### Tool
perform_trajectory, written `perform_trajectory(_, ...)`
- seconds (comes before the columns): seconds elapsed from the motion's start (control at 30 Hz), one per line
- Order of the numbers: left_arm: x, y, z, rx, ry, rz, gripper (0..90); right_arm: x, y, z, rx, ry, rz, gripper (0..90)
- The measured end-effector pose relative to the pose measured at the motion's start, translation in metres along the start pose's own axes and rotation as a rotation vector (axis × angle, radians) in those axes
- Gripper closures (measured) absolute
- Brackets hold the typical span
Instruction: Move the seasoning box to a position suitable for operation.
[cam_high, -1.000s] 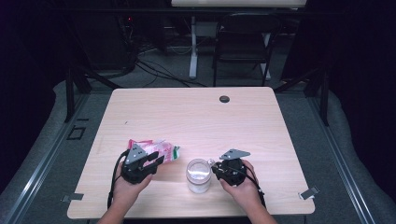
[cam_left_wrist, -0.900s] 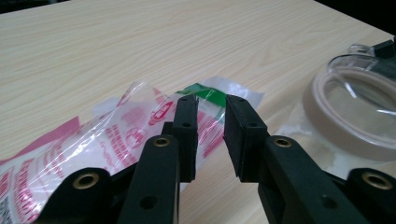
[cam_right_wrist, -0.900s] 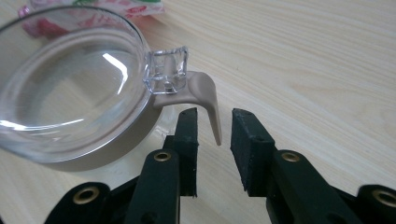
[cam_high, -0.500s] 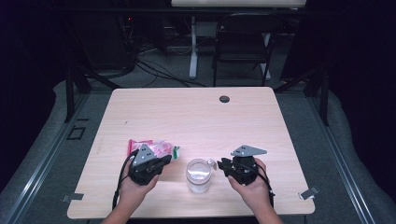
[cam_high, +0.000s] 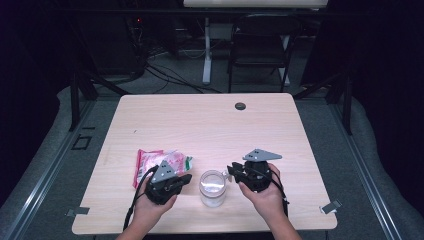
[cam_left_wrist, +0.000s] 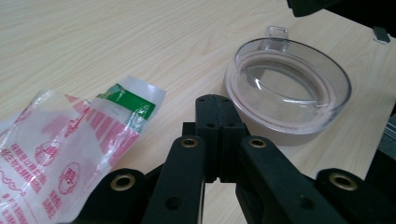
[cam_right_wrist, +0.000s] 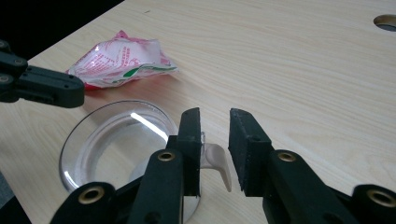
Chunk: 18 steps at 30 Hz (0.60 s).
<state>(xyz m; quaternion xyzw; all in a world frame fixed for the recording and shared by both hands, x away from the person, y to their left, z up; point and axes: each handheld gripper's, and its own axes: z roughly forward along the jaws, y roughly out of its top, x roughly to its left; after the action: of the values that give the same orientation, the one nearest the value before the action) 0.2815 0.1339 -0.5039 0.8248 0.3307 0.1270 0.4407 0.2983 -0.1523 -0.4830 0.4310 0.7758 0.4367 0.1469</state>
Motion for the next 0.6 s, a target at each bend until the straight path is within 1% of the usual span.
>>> perform_trajectory(0.03,0.0,0.0,0.0,0.0,0.0,0.0,90.0,0.0,0.0,0.0,-0.003,-0.002,0.001,73.7)
perform_trajectory(0.07,-0.002,-0.001,0.001,0.001,-0.013,0.0,90.0,0.0,0.001,0.001,-0.009,-0.004,0.003,73.7)
perform_trajectory(0.1,-0.002,-0.001,0.001,0.001,-0.013,0.0,90.0,-0.001,0.001,0.002,-0.008,-0.002,0.004,73.7)
perform_trajectory(0.13,-0.004,-0.002,0.002,0.012,-0.017,0.013,90.0,-0.002,0.001,0.002,-0.006,0.001,0.006,73.8)
perform_trajectory(0.2,-0.006,-0.002,0.003,0.019,-0.02,0.018,90.0,-0.002,0.001,0.003,-0.006,0.003,0.007,74.0)
perform_trajectory(0.3,-0.009,-0.004,0.005,0.031,-0.027,0.025,90.0,-0.001,0.0,0.011,0.009,0.004,0.001,73.7)
perform_trajectory(0.33,-0.01,-0.004,0.005,0.031,-0.022,0.033,90.0,-0.001,0.0,0.013,0.018,0.007,-0.006,74.0)
perform_trajectory(0.37,-0.011,-0.005,0.006,0.037,-0.028,0.03,90.0,0.0,-0.001,0.016,0.024,0.008,-0.008,74.4)
perform_trajectory(0.4,-0.011,-0.005,0.006,0.042,-0.03,0.035,90.0,0.001,-0.001,0.017,0.016,0.011,-0.009,75.0)
perform_trajectory(0.47,-0.013,-0.006,0.008,0.049,-0.035,0.043,90.0,0.0,0.0,0.017,0.02,0.022,-0.012,78.0)
perform_trajectory(0.6,-0.018,-0.008,0.012,0.079,-0.049,0.061,90.0,-0.001,-0.001,0.018,0.016,0.026,0.004,79.5)
